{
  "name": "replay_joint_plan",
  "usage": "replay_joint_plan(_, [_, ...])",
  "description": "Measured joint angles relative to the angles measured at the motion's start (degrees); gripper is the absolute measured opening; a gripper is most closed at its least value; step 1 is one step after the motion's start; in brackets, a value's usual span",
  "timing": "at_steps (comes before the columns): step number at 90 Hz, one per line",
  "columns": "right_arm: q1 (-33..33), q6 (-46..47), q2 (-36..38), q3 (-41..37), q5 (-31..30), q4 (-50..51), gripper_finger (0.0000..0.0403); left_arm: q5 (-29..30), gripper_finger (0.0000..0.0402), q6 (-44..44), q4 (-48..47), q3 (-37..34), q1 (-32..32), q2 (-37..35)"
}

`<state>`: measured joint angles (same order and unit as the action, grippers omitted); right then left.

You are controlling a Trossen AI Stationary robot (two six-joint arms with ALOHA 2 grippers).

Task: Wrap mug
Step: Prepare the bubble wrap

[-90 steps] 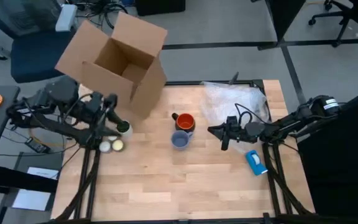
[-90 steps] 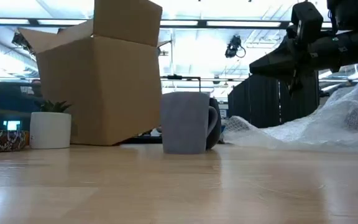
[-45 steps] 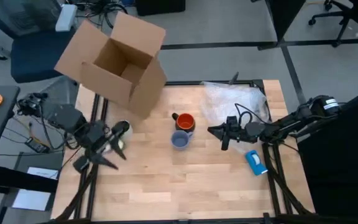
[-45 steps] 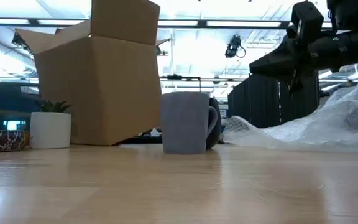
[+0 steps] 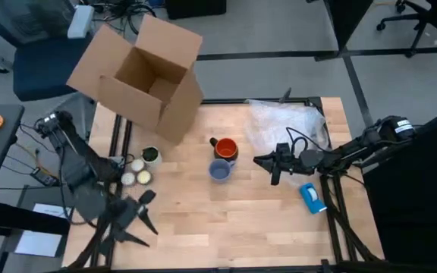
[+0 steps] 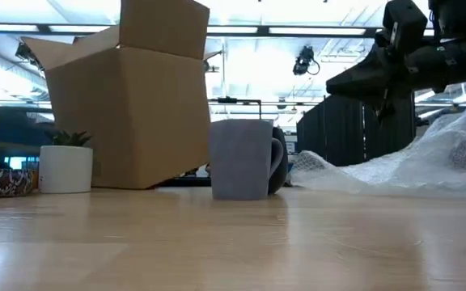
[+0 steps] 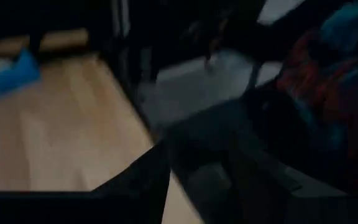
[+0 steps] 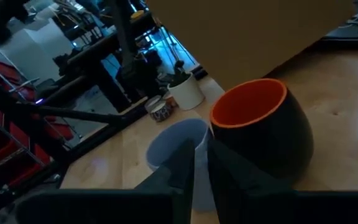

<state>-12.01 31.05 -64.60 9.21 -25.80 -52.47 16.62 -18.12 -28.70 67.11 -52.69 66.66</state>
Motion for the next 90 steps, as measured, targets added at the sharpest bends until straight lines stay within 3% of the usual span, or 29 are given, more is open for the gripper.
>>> replay_joint_plan(20, [0.0,0.0,0.0,0.0,-1.2,-0.1,0.0020,7.2,0.0147,-2.3,-8.8,0.0,-1.3,8.7])
replay_joint_plan(32, [0.0,-0.2,0.0,0.0,-1.9,-0.1,0.0020,1.5,0.0147,-2.9,-9.0,0.0,1.4,11.0])
replay_joint_plan(72, [0.2,-1.2,0.0,0.0,-1.9,-0.1,0.0020,3.2,0.0147,-0.3,-7.9,0.0,3.6,10.9])
replay_joint_plan(81, [0.2,-1.2,0.0,0.0,-1.9,-0.1,0.0020,2.8,0.0147,1.1,-2.8,-3.1,4.4,10.5])
replay_joint_plan(90, [0.2,-1.2,0.0,0.0,-1.9,-0.2,0.0020,-1.7,0.0147,3.0,7.1,-8.7,5.6,9.3])
